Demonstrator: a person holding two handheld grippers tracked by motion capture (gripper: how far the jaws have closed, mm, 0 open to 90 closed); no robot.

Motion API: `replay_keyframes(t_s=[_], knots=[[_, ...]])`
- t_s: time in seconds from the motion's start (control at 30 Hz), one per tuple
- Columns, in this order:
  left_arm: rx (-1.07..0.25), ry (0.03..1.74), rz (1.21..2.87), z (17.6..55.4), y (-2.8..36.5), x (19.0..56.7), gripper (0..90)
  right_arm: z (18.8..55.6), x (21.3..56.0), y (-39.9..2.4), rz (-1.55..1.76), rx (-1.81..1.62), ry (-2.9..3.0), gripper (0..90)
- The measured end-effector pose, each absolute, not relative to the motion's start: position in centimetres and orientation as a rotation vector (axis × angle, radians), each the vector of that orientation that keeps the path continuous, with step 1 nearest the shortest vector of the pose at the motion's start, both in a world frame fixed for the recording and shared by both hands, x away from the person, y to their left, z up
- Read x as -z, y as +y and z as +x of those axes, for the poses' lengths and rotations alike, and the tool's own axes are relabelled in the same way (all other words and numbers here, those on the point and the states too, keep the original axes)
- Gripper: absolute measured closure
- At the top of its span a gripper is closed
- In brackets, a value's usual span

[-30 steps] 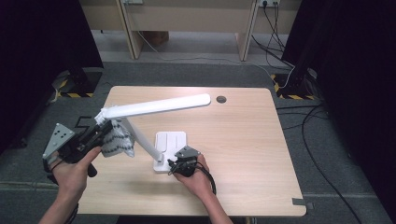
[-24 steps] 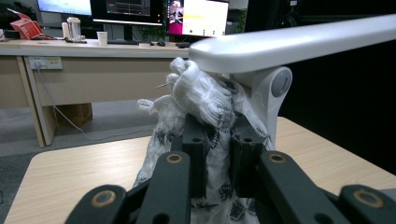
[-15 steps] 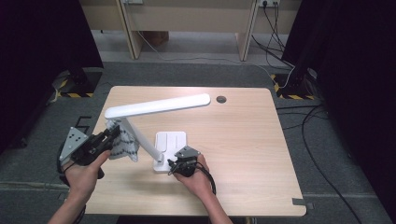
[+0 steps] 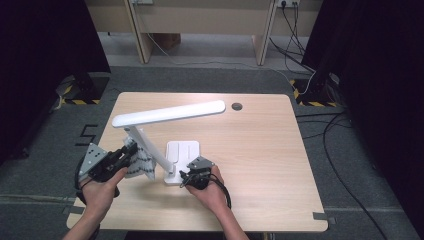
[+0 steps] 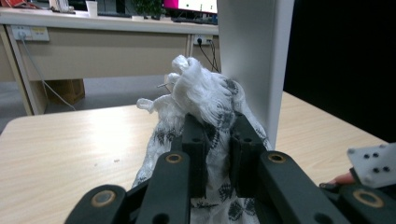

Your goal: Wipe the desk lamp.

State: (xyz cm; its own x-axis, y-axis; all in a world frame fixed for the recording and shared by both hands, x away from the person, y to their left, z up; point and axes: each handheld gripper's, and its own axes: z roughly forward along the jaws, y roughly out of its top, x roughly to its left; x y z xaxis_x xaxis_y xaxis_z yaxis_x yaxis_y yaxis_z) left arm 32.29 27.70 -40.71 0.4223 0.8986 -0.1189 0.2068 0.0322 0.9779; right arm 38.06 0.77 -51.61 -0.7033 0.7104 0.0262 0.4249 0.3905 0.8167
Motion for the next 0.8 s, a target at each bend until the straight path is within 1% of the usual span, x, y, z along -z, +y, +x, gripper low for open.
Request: replay_keyframes(t_s=[0.23, 0.8], knots=[[-0.704, 1.057, 1.508, 32.6, 27.0, 42.5, 78.9, 38.1, 51.6, 0.8, 0.99, -1.223, 2.327, 50.4], [-0.654, 1.108, 1.552, 33.1, 25.9, 45.1, 78.9, 38.1, 51.6, 0.8, 0.989, -1.223, 2.327, 50.4]])
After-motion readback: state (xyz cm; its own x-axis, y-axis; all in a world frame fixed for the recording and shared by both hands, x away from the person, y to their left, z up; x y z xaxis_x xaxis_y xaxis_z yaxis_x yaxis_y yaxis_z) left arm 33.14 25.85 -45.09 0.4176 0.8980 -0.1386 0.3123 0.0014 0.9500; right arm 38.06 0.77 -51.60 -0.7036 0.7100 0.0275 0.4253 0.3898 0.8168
